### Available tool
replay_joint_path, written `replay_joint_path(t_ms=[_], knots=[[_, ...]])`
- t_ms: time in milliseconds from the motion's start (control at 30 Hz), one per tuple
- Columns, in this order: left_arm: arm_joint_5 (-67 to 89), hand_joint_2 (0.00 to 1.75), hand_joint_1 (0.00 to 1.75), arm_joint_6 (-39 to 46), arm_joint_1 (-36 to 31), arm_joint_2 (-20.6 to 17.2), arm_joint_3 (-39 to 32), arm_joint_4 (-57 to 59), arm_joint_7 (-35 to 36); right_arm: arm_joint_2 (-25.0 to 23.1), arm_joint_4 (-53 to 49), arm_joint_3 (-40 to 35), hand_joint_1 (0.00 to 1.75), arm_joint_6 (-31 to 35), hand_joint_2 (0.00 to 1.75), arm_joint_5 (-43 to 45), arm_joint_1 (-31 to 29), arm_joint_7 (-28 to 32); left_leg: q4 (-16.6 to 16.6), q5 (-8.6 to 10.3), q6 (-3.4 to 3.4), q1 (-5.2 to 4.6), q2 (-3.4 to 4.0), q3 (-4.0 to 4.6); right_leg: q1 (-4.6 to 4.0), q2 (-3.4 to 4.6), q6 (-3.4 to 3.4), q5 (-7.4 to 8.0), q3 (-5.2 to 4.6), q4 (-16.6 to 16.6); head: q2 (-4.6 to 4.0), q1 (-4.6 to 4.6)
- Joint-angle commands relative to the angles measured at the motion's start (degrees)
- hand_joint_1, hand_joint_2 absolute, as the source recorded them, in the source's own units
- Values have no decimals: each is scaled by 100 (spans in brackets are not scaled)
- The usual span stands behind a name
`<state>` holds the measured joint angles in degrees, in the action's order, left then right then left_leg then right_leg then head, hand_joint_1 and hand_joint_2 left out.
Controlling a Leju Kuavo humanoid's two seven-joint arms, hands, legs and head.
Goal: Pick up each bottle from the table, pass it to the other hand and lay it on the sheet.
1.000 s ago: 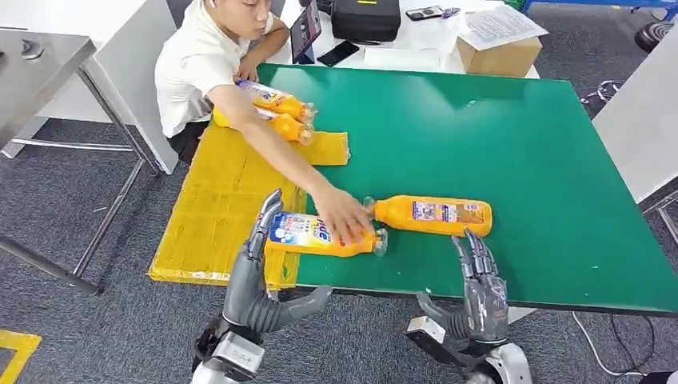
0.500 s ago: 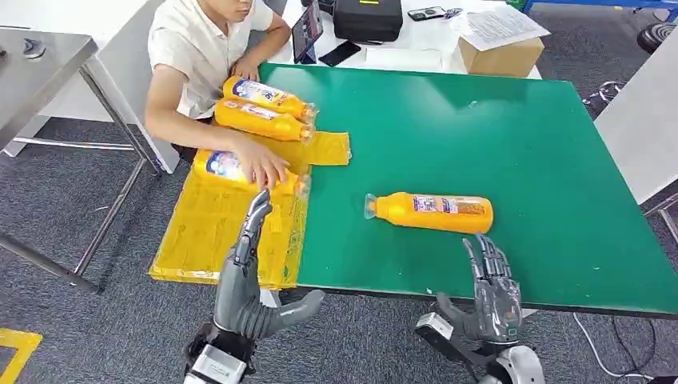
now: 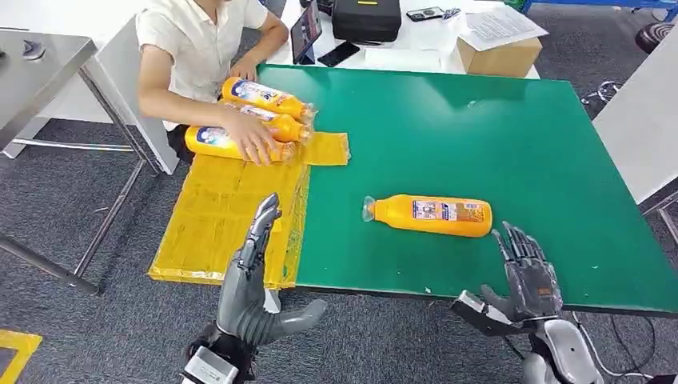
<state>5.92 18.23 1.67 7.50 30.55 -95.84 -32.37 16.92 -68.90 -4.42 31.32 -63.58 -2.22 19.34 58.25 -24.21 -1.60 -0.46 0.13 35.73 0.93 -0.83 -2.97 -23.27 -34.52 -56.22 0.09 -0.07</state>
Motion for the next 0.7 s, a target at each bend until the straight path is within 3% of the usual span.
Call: replay_joint_path(t_ms=[33, 300, 433, 700], knots=[[-142, 175, 0, -82, -272, -123, 177, 470, 92, 62, 1999, -461, 0, -87, 175, 18, -1413, 20, -9, -9, 12, 8, 26, -35, -7, 33, 13, 2, 28, 13, 0, 0], [-251, 175, 0, -136, -407, -76, 227, 605, 126, -78, 2587, -917, 0, -155, 175, -147, -2036, -20, -12, -16, 19, 10, 32, -50, -9, 42, 18, -2, 43, 13, 0, 0], [-360, 175, 0, -191, -543, -26, 267, 753, 153, -407, 3223, -1242, 0, -406, 175, -32, -2540, 97, -6, -7, 12, 6, 31, -25, -6, 37, 12, 5, 18, 7, 0, 2], [-412, 175, 0, -225, -627, -3, 298, 837, 185, -531, 3511, -1348, 0, -500, 175, 50, -2738, 139, -4, -4, 9, 6, 9, -16, -6, 13, 7, 0, 15, 3, 0, 0]])
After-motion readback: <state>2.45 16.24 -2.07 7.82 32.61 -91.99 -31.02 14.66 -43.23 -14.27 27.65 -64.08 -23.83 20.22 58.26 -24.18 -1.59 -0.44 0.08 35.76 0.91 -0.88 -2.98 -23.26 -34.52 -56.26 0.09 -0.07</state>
